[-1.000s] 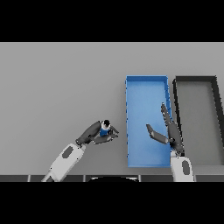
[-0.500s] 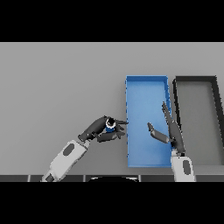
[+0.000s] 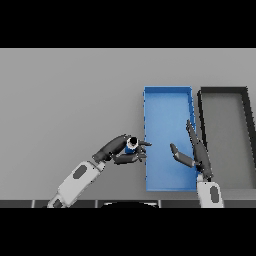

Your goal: Pick up the blue pipe and place it into the blue bin.

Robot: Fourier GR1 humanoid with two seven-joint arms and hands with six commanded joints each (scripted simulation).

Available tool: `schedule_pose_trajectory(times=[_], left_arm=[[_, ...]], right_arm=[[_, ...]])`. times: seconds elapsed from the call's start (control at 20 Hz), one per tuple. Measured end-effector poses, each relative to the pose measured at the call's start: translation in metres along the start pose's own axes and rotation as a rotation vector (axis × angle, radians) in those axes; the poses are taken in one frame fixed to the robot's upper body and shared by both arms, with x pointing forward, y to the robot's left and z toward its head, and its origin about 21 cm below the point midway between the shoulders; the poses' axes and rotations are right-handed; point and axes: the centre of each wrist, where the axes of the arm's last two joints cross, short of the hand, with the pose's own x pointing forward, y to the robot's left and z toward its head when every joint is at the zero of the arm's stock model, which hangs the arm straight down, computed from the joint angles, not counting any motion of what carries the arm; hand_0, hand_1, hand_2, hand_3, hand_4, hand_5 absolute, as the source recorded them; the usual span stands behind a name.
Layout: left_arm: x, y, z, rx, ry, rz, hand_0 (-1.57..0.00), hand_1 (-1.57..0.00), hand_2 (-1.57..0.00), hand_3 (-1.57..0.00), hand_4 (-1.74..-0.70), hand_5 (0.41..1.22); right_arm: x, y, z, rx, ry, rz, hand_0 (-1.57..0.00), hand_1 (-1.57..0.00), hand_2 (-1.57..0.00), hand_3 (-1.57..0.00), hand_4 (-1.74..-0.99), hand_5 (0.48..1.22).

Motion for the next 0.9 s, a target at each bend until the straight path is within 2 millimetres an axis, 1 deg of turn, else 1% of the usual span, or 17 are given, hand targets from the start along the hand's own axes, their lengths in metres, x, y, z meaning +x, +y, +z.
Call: schedule_pose_trajectory(times=[0.1,0.15,0.2,0.25,0.3,0.35,0.4,0.45,0.5,0.55,0.6,0.65,0.7,0.75,0.8,0.85,0.9], left_arm=[[-0.002,0.000,0.001,0.007,0.005,-0.002,-1.57,-1.57,-1.57,-1.44,-1.73,1.220],[0.000,0.004,0.003,0.012,-0.003,-0.005,-1.57,-1.57,-1.57,-1.44,-1.73,1.220],[0.000,0.003,0.002,0.009,-0.007,-0.011,-1.57,-1.57,-1.57,-1.44,-1.73,1.220],[-0.003,0.001,0.003,0.005,0.013,-0.016,-1.57,-1.57,-1.57,-1.44,-1.73,1.220],[-0.001,0.000,0.000,0.006,0.010,-0.019,-1.57,-1.57,-1.57,-1.44,-1.73,1.220],[-0.004,0.002,0.003,0.009,0.014,-0.020,-1.57,-1.57,-1.57,-1.44,-1.73,1.221],[-0.004,0.002,0.005,0.006,0.008,-0.017,-1.57,-1.57,-1.57,-1.44,-1.73,1.221],[0.001,0.007,0.005,0.006,-0.010,-0.018,-1.57,-1.57,-1.57,-1.44,-1.73,1.221],[0.000,0.003,0.005,0.001,0.004,-0.013,-1.57,-1.57,-1.57,-1.44,-1.73,1.221],[0.000,0.004,0.004,-0.002,0.007,-0.023,-1.57,-1.57,-1.57,-1.44,-1.73,1.221],[0.000,0.006,0.003,-0.007,0.012,-0.023,-1.57,-1.57,-1.57,-1.44,-1.73,1.221],[-0.002,0.008,0.003,-0.002,0.019,-0.024,-1.57,-1.57,-1.57,-1.44,-1.73,1.221],[-0.002,0.002,0.002,-0.010,0.014,-0.022,-1.57,-1.57,-1.57,-1.44,-1.73,1.221],[-0.003,0.004,0.005,-0.005,0.014,-0.024,-1.57,-1.57,-1.57,-1.44,-1.73,1.221],[0.001,0.004,0.001,-0.005,0.004,-0.020,-1.57,-1.57,-1.57,-1.44,-1.73,1.221],[0.001,0.002,-0.001,-0.007,0.012,-0.015,-1.57,-1.57,-1.57,-1.44,-1.73,1.221],[-0.001,0.001,0.001,-0.009,0.014,-0.021,-1.57,-1.57,-1.57,-1.44,-1.73,1.221]], right_arm=[[0.000,0.005,0.001,0.003,-0.001,-0.019,0.00,0.00,0.00,0.00,-1.192,0.628],[-0.001,0.002,0.006,0.004,-0.003,-0.017,0.00,0.00,0.00,0.00,-1.209,0.623],[-0.004,0.003,0.008,-0.002,0.011,-0.024,0.00,0.00,0.00,0.00,-1.207,0.619],[-0.001,0.003,0.009,-0.008,-0.001,-0.030,0.00,0.00,0.00,0.00,-1.197,0.618],[0.000,0.002,0.007,-0.004,-0.003,-0.035,0.00,0.00,0.00,0.00,-1.191,0.619],[0.000,0.002,0.006,0.005,-0.011,-0.047,0.00,0.00,0.00,0.00,-1.195,0.610],[0.009,-0.003,0.003,0.025,-0.071,-0.077,0.00,0.00,0.00,0.00,-1.197,0.604],[0.013,-0.008,0.001,0.062,-0.079,-0.126,0.00,0.00,0.00,0.00,-1.199,0.593],[0.023,-0.014,-0.003,0.104,-0.087,-0.152,0.00,0.00,0.00,0.00,-1.203,0.573],[0.033,-0.020,-0.004,0.144,-0.117,-0.171,0.00,0.00,0.00,0.00,-1.215,0.561],[0.045,-0.026,-0.010,0.213,-0.133,-0.167,0.00,0.00,0.00,0.00,-1.232,0.550],[0.055,-0.026,-0.011,0.272,-0.151,-0.172,0.00,0.00,0.00,0.00,-1.250,0.532],[0.067,-0.029,-0.014,0.321,-0.167,-0.158,0.00,0.00,0.00,0.00,-1.260,0.523],[0.077,-0.028,-0.016,0.373,-0.185,-0.137,0.00,0.00,0.00,0.00,-1.274,0.518],[0.090,-0.026,-0.020,0.423,-0.202,-0.112,0.00,0.00,0.00,0.00,-1.286,0.520],[0.100,-0.022,-0.024,0.464,-0.203,-0.099,0.00,0.00,0.00,0.00,-1.297,0.523],[0.109,-0.015,-0.027,0.518,-0.229,-0.101,0.00,0.00,0.00,0.00,-1.305,0.522]])
